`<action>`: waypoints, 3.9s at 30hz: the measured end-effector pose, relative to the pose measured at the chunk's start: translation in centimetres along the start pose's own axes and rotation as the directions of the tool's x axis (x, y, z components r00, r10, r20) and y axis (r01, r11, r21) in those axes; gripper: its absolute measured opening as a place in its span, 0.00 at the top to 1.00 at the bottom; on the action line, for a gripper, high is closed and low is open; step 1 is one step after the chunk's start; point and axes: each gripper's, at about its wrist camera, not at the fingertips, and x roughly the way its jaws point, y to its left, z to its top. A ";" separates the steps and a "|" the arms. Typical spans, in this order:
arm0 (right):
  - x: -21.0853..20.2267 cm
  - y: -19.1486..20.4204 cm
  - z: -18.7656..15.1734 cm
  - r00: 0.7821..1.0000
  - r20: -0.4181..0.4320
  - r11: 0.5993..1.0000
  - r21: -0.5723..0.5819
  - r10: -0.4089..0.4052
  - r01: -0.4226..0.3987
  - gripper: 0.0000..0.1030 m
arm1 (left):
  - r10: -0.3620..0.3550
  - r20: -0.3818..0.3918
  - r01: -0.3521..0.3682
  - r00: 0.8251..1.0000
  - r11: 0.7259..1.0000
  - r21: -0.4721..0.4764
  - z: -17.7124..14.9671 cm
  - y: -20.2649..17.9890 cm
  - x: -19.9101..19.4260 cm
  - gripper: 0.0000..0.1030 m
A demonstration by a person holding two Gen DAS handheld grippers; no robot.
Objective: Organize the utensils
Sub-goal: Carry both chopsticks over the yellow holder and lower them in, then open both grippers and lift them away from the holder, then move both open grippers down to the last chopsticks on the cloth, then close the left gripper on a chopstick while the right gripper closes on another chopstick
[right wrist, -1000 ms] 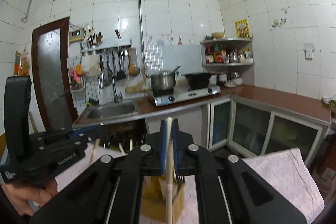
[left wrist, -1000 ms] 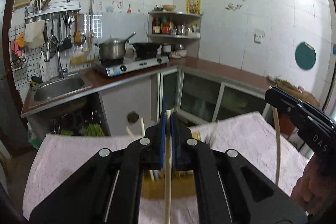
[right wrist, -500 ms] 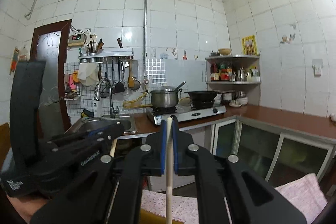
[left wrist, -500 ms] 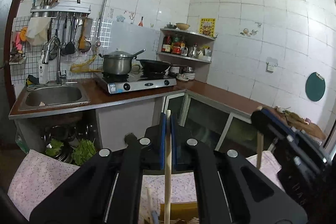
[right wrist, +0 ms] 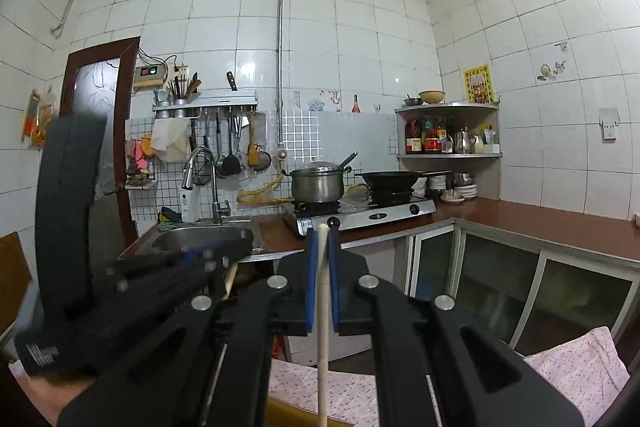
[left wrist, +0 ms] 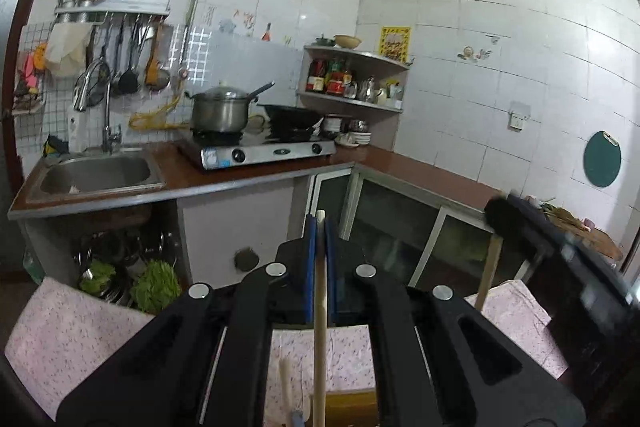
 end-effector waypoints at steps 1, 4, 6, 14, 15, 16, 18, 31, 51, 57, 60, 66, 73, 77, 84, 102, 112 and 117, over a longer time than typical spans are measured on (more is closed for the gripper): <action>-0.1 0.0 0.0 1.000 0.001 1.000 0.002 0.002 -0.002 0.95 | 0.002 0.012 -0.003 1.000 1.000 0.011 0.4 -0.2 -0.2 0.97; -0.4 0.2 0.3 1.000 0.013 1.000 0.005 0.010 -0.010 0.95 | 0.002 0.038 -0.003 0.999 1.000 0.021 1.5 -0.5 -0.9 0.97; -0.6 0.6 0.4 1.000 0.015 1.000 -0.001 0.017 -0.017 0.95 | 0.002 0.061 -0.004 0.998 1.000 0.030 1.7 -0.7 -1.2 0.97; -1.3 0.5 -1.9 1.000 -0.021 1.000 -0.013 0.011 -0.011 0.94 | 0.019 0.011 -0.019 1.000 1.000 -0.012 -1.6 0.7 -0.1 0.97; -1.4 0.3 -2.4 1.000 -0.030 1.000 -0.009 0.010 -0.010 0.94 | 0.020 -0.006 -0.020 1.000 1.000 -0.006 -2.4 0.8 0.1 0.97; -1.4 0.2 -3.1 0.999 -0.048 1.000 -0.005 0.011 -0.011 0.94 | 0.021 -0.018 -0.021 1.000 1.000 0.001 -3.0 0.9 0.1 0.97; -1.5 0.0 -3.9 0.998 -0.065 1.000 -0.008 0.006 -0.007 0.94 | 0.025 -0.041 -0.025 0.999 1.000 0.018 -4.3 0.8 0.2 0.97; -4.0 -1.3 -3.3 0.997 -0.060 0.998 0.024 -0.048 0.050 0.43 | 0.054 -0.052 -0.052 0.997 0.998 0.042 -6.4 0.1 -1.6 0.45; -17.6 -10.1 -14.0 0.927 -0.320 0.977 0.020 -0.195 0.213 0.41 | 0.243 -0.044 -0.238 0.969 0.967 0.096 -13.6 0.7 -14.9 0.26; -19.7 -13.4 -18.1 0.902 -0.405 0.953 0.185 -0.149 0.240 0.41 | 0.205 -0.224 -0.200 0.953 0.979 0.046 -19.8 1.4 -15.7 0.25; -19.4 -14.0 -19.9 0.880 -0.462 0.947 0.221 -0.109 0.234 0.41 | 0.217 -0.284 -0.202 0.934 0.976 0.081 -21.9 1.4 -14.2 0.25; -20.0 -14.2 -19.8 0.874 -0.464 0.946 0.197 -0.140 0.256 0.39 | 0.142 -0.356 -0.135 0.924 0.990 0.045 -23.1 1.5 -14.1 0.23; -19.3 -12.8 -20.1 0.854 -0.500 0.960 0.138 -0.144 0.242 0.39 | 0.074 -0.440 -0.027 0.895 0.993 0.111 -24.6 -2.1 -14.0 0.23; -19.0 -12.7 -20.7 0.833 -0.537 0.958 0.146 -0.132 0.246 0.39 | 0.055 -0.523 -0.015 0.851 0.997 0.080 -25.4 -3.2 -12.8 0.23; -18.5 -11.1 -21.3 0.731 -0.670 0.957 0.107 -0.132 0.271 0.39 | 0.050 -0.630 -0.046 0.775 0.999 0.022 -26.2 -5.3 -10.4 0.24; -17.8 -8.0 -22.1 0.579 -0.812 0.961 0.100 -0.071 0.257 0.39 | 0.131 -0.669 0.052 0.732 0.968 0.247 -27.2 -10.3 -9.9 0.65; -15.0 -3.4 -23.0 0.529 -0.847 0.985 0.045 -0.051 0.167 0.43 | 0.093 -0.688 0.050 0.719 0.982 0.185 -26.4 -5.6 -11.5 0.98; -14.7 -3.3 -23.1 0.522 -0.848 0.989 -0.010 -0.086 0.147 0.58 | 0.057 -0.695 0.058 0.717 0.988 0.140 -26.2 -4.5 -10.9 0.98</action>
